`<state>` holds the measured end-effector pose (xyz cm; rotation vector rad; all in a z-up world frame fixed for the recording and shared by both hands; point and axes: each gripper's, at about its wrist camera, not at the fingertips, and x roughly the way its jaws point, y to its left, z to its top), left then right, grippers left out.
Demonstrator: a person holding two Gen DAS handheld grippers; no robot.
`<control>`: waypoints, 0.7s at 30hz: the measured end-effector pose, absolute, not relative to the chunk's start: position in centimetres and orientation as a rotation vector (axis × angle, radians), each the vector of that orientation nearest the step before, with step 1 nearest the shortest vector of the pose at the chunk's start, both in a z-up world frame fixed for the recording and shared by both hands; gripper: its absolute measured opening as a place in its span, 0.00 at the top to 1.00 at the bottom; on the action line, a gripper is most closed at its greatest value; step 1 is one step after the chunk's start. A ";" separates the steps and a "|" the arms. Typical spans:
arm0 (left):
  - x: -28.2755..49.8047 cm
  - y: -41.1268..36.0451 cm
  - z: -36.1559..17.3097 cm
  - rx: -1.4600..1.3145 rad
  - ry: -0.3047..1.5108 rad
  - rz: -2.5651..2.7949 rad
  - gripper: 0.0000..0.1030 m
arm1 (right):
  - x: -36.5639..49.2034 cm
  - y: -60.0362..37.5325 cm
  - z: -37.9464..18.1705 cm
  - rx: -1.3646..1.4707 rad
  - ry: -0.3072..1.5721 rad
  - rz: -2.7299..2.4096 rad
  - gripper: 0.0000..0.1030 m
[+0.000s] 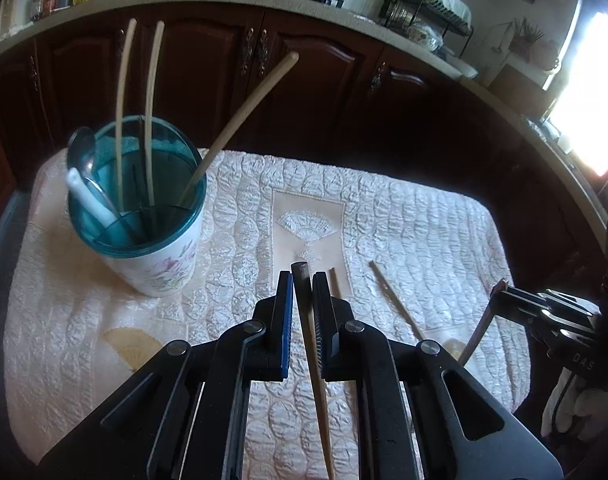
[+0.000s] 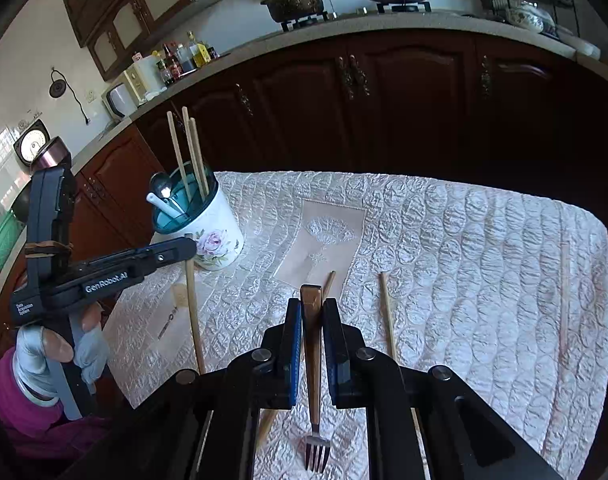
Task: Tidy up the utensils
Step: 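Close the right gripper on the gold fork while the left gripper closes on a wooden chopstick, then carry the fork and chopstick over the floral holder and lower them in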
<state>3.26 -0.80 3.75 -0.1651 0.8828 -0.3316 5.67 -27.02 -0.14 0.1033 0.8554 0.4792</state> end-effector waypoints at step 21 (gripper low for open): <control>-0.5 4.8 10.2 -0.221 0.758 -0.291 0.93 | 3.9 -23.6 5.9 0.038 0.716 0.559 0.91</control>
